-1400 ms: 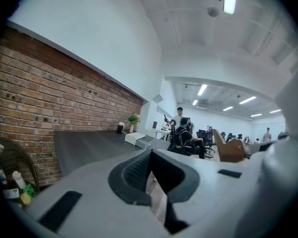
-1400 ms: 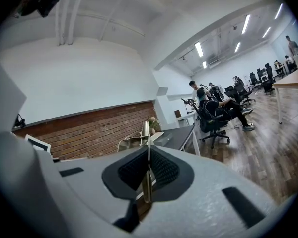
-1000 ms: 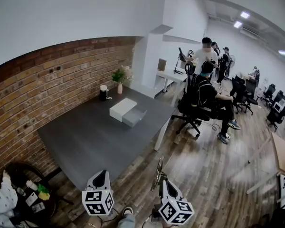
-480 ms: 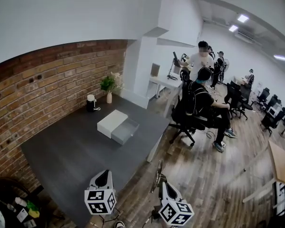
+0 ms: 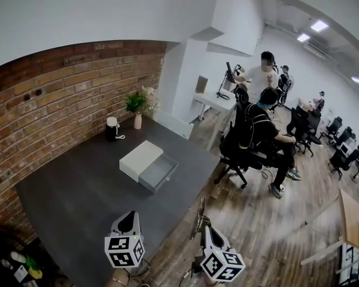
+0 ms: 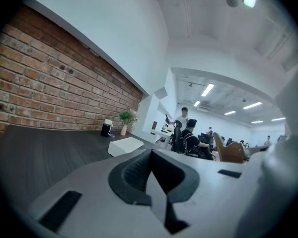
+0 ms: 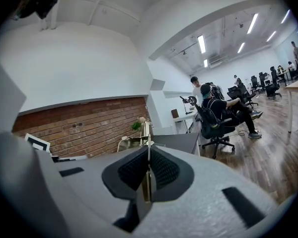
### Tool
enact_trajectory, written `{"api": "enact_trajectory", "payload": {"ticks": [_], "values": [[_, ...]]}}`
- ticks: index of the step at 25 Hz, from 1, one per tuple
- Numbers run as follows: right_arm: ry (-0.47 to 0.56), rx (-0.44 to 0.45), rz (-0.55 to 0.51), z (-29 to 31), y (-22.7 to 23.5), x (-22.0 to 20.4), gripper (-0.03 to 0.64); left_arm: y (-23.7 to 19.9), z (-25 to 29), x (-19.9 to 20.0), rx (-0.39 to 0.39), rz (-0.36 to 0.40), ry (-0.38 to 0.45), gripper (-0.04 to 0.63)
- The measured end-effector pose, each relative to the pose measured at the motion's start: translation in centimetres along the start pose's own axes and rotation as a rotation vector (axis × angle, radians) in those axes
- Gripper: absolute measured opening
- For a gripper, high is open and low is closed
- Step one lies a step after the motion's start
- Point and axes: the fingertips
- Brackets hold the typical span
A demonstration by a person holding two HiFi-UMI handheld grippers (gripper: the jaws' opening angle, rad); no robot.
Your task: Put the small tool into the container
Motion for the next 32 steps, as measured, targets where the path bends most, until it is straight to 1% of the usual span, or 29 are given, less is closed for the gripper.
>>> {"api": "enact_trajectory", "payload": {"ticks": [4,8,14,17,22,27,32], "values": [[-0.013,-0.007,0.006,2.6,1.0,0.1,0.011,-1.0,2.2,0.2,0.011,0.001,-0.016,0.003],[-0.037,-0.019,0.023,4.6,2.5,0.0,0.011,-2.3,3.9,0.4,0.046,0.000,-0.024,0.003],[-0.058,0.008,0.017,9.2,4.8,0.8,0.011,-3.2,7.3,0.5,0.103,-0.009,-0.031,0.003],[-0.062,0.042,0.015,12.5,6.2,1.6,0.011,-3.4,9.2,0.7,0.149,-0.015,-0.023,0.003],[-0.092,0.121,-0.005,18.1,8.9,3.6,0.011,-3.3,12.6,1.2,0.251,-0.051,-0.016,0.004],[-0.121,0.212,-0.020,23.7,11.7,6.0,0.011,-1.6,15.9,2.5,0.345,-0.069,0.008,0.003],[-0.143,0.280,-0.009,28.1,15.0,7.7,0.011,0.3,18.6,3.2,0.430,-0.068,0.019,0.004]]}}
Point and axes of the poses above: the fingertips, and each gripper's own axes: z forward along the fingers, y to its right, x out of its top, and after that the axes turned 9 degrees about x, right-handed
